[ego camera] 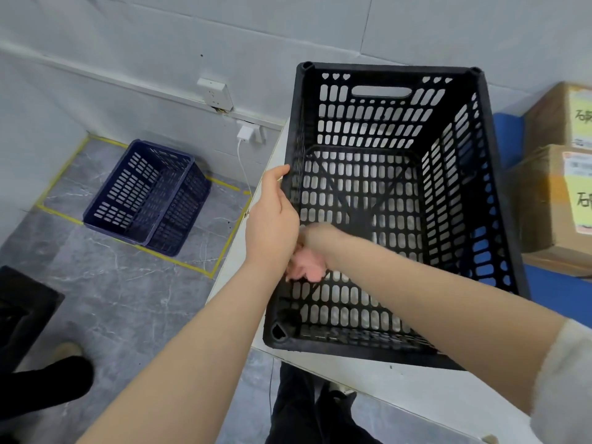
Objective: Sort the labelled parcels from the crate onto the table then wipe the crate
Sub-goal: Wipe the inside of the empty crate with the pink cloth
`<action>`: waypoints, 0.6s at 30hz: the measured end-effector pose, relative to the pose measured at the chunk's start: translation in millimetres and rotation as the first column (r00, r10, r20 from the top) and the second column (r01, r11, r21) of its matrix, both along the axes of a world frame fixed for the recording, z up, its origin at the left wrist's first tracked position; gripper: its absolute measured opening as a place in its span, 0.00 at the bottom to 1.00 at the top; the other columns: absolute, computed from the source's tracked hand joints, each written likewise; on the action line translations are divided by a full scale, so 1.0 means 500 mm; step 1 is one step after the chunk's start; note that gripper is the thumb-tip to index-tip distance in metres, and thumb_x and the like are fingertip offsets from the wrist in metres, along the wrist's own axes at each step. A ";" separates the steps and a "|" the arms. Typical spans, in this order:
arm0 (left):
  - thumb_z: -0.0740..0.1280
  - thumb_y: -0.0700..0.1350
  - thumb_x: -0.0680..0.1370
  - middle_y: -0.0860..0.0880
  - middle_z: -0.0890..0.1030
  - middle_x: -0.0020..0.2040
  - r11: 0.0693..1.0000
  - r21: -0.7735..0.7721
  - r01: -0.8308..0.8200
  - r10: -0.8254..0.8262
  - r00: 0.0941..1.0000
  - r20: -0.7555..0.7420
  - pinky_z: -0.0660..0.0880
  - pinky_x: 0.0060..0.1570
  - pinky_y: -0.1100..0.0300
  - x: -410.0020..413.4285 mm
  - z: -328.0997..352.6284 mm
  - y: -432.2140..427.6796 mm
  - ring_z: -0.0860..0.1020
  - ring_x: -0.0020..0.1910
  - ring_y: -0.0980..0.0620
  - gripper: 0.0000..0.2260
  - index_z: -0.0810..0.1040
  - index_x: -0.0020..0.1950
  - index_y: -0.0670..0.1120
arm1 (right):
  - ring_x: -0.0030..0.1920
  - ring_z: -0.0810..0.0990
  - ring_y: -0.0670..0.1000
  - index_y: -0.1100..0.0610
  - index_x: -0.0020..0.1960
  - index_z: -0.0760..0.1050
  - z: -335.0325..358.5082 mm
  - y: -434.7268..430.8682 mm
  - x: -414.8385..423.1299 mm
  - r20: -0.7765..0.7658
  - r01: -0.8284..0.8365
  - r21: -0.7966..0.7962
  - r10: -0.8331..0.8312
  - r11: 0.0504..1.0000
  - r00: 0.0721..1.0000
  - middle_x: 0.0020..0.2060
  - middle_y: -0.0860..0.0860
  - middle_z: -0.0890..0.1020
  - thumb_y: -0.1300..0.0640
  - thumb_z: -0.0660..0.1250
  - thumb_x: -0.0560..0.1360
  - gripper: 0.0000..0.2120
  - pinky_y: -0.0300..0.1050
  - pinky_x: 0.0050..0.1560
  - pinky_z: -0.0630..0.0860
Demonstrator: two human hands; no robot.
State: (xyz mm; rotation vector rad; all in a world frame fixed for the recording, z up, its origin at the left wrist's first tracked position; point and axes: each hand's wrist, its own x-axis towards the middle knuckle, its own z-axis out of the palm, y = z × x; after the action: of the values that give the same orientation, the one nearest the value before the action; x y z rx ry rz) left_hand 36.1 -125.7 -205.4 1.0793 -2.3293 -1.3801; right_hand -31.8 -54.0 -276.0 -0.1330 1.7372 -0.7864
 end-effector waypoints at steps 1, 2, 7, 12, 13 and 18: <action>0.50 0.42 0.82 0.47 0.80 0.40 1.000 0.011 -0.005 0.005 1.000 -0.002 0.75 0.43 0.50 -0.001 0.000 0.000 0.76 0.38 0.46 0.18 0.67 0.66 0.60 | 0.45 0.83 0.55 0.61 0.55 0.76 0.033 -0.009 -0.011 0.067 0.153 -0.026 -0.151 0.988 0.986 0.49 0.57 0.82 0.55 0.67 0.73 0.13 0.53 0.49 0.81; 0.50 0.42 0.82 0.48 0.79 0.40 1.000 0.029 -0.011 0.011 1.000 -0.003 0.76 0.43 0.49 -0.002 0.002 -0.001 0.76 0.38 0.46 0.18 0.67 0.65 0.60 | 0.41 0.84 0.56 0.61 0.55 0.76 0.059 -0.013 -0.022 0.118 0.316 -0.080 -0.306 0.945 0.945 0.47 0.58 0.82 0.56 0.67 0.73 0.13 0.52 0.40 0.82; 0.56 0.43 0.80 0.55 0.81 0.45 0.983 0.176 -0.052 0.062 0.997 -0.052 0.77 0.51 0.44 -0.001 0.009 -0.002 0.80 0.48 0.52 0.16 0.72 0.60 0.63 | 0.44 0.83 0.53 0.55 0.57 0.76 0.174 -0.019 -0.029 0.175 0.605 -0.471 -0.605 0.642 0.777 0.48 0.55 0.81 0.66 0.64 0.72 0.15 0.49 0.39 0.82; 0.52 0.39 0.81 0.58 0.79 0.54 0.968 0.247 -0.054 0.082 0.991 -0.106 0.76 0.58 0.48 0.001 0.002 -0.006 0.78 0.54 0.54 0.20 0.72 0.63 0.60 | 0.44 0.79 0.52 0.47 0.47 0.74 0.128 -0.011 0.051 0.079 0.598 -0.424 -0.631 0.680 0.772 0.43 0.56 0.81 0.56 0.62 0.81 0.06 0.53 0.53 0.79; 0.51 0.38 0.81 0.55 0.79 0.56 0.964 0.260 -0.051 0.085 0.989 -0.123 0.75 0.58 0.51 0.001 0.002 -0.005 0.78 0.55 0.54 0.20 0.72 0.64 0.58 | 0.40 0.79 0.51 0.47 0.51 0.75 0.108 -0.004 0.062 0.117 0.623 -0.364 -0.629 0.693 0.768 0.43 0.57 0.81 0.55 0.61 0.81 0.05 0.50 0.47 0.80; 0.49 0.37 0.82 0.56 0.75 0.61 0.966 0.256 -0.023 0.060 0.989 -0.138 0.68 0.51 0.73 0.001 0.006 -0.003 0.74 0.58 0.59 0.21 0.71 0.67 0.55 | 0.25 0.76 0.45 0.59 0.61 0.70 0.028 0.006 0.084 0.175 0.561 -0.200 -0.534 0.803 0.827 0.36 0.56 0.73 0.63 0.55 0.82 0.10 0.33 0.24 0.74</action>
State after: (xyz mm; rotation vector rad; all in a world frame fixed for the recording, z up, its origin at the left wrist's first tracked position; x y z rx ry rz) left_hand 36.5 -127.0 -202.3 1.0466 -2.0578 -1.7149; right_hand 10.2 -51.2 -261.8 0.2644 1.5765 -1.4099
